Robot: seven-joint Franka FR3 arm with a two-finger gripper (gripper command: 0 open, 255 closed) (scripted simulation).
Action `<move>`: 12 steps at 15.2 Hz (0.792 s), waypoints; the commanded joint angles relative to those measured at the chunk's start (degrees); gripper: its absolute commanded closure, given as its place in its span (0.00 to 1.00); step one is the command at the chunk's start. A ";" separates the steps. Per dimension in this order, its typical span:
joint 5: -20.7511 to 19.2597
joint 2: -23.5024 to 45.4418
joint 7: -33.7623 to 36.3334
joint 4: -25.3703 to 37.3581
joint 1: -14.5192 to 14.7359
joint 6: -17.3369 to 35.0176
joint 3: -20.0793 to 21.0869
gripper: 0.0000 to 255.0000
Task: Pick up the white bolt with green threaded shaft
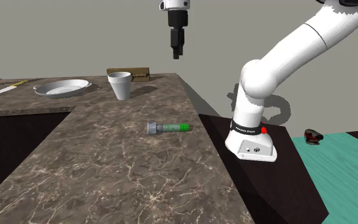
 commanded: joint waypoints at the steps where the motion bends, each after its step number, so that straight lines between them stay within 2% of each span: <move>1: 0.00 0.00 0.00 0.00 0.00 0.00 0.00 0.00; 12: 7.42 -0.99 0.91 -16.66 8.62 17.83 7.00 0.00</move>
